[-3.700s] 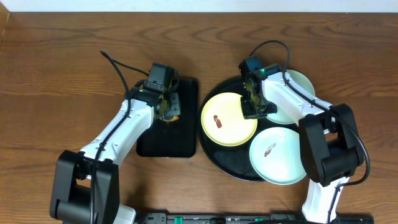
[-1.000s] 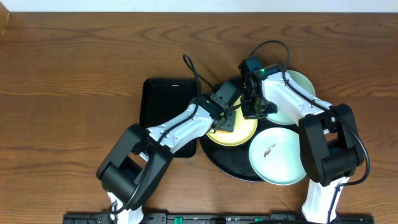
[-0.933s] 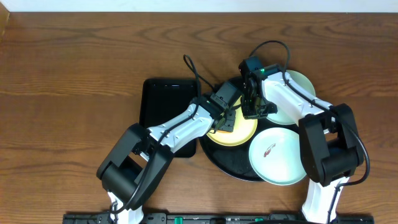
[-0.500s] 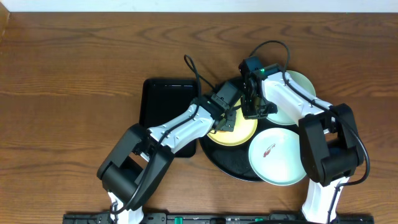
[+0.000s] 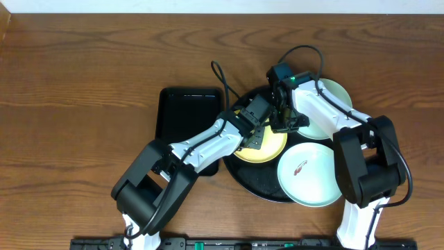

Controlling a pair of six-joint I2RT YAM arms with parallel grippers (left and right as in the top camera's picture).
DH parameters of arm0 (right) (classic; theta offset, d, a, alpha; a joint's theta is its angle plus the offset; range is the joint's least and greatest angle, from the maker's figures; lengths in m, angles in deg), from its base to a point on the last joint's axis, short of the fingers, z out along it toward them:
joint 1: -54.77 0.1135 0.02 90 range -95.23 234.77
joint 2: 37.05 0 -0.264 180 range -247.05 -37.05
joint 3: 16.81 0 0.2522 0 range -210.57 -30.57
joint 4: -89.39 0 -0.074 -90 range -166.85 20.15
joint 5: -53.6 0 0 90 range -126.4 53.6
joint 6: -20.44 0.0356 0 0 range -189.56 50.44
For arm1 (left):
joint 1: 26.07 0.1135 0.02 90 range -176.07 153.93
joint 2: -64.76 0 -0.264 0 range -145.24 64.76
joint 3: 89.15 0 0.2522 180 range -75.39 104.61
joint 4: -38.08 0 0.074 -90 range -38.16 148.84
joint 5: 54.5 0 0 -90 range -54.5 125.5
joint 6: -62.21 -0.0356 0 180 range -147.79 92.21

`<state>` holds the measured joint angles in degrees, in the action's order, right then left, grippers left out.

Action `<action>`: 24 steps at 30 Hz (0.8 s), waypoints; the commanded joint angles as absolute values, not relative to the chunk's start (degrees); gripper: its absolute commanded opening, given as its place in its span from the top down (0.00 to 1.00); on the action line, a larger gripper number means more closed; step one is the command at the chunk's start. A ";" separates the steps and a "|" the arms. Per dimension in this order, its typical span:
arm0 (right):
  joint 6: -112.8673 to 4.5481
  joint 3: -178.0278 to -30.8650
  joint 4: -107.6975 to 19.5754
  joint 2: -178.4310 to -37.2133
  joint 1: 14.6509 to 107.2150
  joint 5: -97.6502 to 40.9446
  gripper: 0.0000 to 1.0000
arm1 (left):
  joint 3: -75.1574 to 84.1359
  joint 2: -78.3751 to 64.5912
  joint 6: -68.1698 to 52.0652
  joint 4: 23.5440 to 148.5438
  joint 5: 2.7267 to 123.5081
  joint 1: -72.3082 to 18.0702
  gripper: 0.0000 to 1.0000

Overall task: Clean dirty plates on tray and stack at the side
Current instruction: 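Scrub the yellow plate's stain with the sponge in the left gripper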

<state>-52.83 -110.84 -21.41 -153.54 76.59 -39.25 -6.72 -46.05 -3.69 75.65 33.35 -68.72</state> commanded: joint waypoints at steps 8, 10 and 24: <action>-53.13 -111.04 -21.10 -153.54 76.51 -42.16 0.96 | -6.94 -48.32 -5.09 75.67 23.67 -68.24 0.92; -53.13 -111.04 -21.10 -153.54 76.51 -42.16 0.96 | -6.92 -48.32 -5.07 75.17 22.81 -68.24 0.92; -53.18 -111.04 -20.88 -153.54 76.51 -42.16 0.96 | -6.92 -50.18 -6.90 68.48 19.05 -68.13 0.92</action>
<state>-52.78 -110.84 -20.93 -153.54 76.57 -39.71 -6.72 -47.93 -5.42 69.47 22.03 -68.66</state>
